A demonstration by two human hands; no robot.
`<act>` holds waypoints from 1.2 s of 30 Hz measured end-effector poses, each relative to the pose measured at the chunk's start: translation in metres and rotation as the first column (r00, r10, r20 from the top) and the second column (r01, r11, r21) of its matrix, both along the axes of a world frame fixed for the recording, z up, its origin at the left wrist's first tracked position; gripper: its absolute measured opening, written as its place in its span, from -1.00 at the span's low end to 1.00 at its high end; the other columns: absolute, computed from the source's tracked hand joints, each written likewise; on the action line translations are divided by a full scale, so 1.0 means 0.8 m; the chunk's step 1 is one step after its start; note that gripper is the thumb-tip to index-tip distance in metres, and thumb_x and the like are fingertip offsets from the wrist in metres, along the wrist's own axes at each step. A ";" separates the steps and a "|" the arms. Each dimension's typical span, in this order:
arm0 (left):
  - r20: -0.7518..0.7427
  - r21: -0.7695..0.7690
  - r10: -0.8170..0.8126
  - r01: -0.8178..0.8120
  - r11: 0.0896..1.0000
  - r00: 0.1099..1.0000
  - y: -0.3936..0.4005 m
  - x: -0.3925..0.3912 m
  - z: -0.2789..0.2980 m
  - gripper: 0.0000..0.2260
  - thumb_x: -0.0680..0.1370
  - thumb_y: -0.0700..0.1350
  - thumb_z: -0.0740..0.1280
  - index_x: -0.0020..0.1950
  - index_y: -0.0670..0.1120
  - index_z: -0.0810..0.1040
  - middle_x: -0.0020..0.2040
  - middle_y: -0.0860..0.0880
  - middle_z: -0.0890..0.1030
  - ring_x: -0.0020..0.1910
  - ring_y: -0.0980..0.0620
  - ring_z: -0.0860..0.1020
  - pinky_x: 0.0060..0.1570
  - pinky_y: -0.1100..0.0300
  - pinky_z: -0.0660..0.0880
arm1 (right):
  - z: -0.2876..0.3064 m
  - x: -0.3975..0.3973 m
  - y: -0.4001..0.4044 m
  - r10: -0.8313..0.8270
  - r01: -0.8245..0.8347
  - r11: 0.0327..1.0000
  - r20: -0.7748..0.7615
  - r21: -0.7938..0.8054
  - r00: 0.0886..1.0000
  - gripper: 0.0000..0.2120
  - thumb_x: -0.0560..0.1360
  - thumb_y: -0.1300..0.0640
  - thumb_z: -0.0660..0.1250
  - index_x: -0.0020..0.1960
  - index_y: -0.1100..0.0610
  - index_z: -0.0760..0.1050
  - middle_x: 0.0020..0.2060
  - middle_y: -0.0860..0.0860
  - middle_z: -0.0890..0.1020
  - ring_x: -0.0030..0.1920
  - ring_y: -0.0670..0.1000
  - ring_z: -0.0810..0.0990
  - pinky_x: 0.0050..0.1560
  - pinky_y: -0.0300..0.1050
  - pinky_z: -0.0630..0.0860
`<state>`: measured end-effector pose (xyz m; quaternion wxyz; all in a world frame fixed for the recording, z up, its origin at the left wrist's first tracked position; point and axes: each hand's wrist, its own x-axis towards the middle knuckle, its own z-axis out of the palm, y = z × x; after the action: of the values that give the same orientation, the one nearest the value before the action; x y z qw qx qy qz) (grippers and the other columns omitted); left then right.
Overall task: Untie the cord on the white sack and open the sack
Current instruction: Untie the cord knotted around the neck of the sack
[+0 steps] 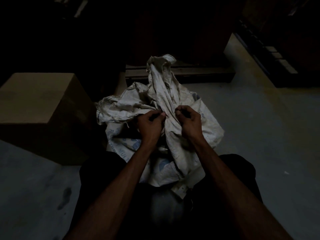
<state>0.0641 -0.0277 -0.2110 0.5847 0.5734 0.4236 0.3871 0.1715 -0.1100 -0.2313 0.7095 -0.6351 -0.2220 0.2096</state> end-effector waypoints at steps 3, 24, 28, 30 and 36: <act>0.000 0.044 0.011 -0.011 0.999 1.000 -0.003 0.003 0.004 -0.93 0.46 -0.24 0.48 -0.18 -0.08 0.68 -0.28 0.00 0.69 -0.26 0.05 0.66 -0.11 0.08 0.64 | 0.004 0.001 0.001 -0.044 0.046 0.997 -0.043 0.055 0.998 -0.91 0.53 0.32 0.39 0.00 0.18 0.61 -0.09 0.09 0.69 -0.03 -0.04 0.65 0.06 -0.14 0.56; -0.226 0.255 -0.071 0.130 0.958 0.971 -0.012 -0.018 0.008 -0.88 0.46 -0.07 0.48 -0.10 -0.08 0.63 -0.24 -0.01 0.68 -0.25 0.11 0.64 -0.17 0.21 0.57 | 0.018 -0.015 -0.024 -0.040 0.040 0.999 0.085 -0.003 0.996 -0.91 0.50 0.27 0.44 0.00 0.18 0.62 -0.14 0.12 0.70 -0.18 -0.02 0.63 -0.15 -0.13 0.54; -0.242 0.151 -0.183 0.223 0.963 0.953 -0.007 -0.034 0.027 -0.80 0.45 0.05 0.49 -0.20 -0.07 0.65 -0.26 0.00 0.70 -0.23 0.05 0.67 -0.14 0.11 0.61 | 0.041 -0.024 -0.035 -0.032 0.038 0.998 0.128 -0.044 0.991 -0.92 0.50 0.33 0.42 -0.01 0.28 0.60 -0.18 0.05 0.69 -0.23 -0.09 0.64 -0.21 -0.25 0.54; -0.344 0.128 -0.195 0.252 0.959 0.919 -0.003 -0.039 0.038 -0.85 0.43 0.00 0.51 -0.20 -0.06 0.65 -0.25 -0.02 0.70 -0.22 0.04 0.67 -0.14 0.15 0.58 | 0.052 -0.028 -0.037 -0.011 0.023 0.996 0.143 -0.085 0.990 -0.93 0.50 0.34 0.42 -0.02 0.29 0.60 -0.20 0.08 0.69 -0.25 -0.08 0.63 -0.23 -0.25 0.52; -0.479 0.102 -0.220 0.303 0.947 0.849 -0.008 -0.060 0.066 -0.89 0.37 -0.04 0.54 -0.25 -0.01 0.63 -0.28 0.03 0.68 -0.26 0.08 0.66 -0.13 0.05 0.64 | 0.089 -0.049 -0.043 0.038 -0.012 0.992 0.201 -0.128 0.979 -0.95 0.49 0.39 0.39 -0.07 0.30 0.58 -0.21 0.07 0.67 -0.22 -0.08 0.64 -0.20 -0.23 0.54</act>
<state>0.0159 -0.0345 -0.1584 0.4621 0.7501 0.4326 0.1914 0.1323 -0.1442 -0.1603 0.6389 -0.6939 -0.2875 0.1663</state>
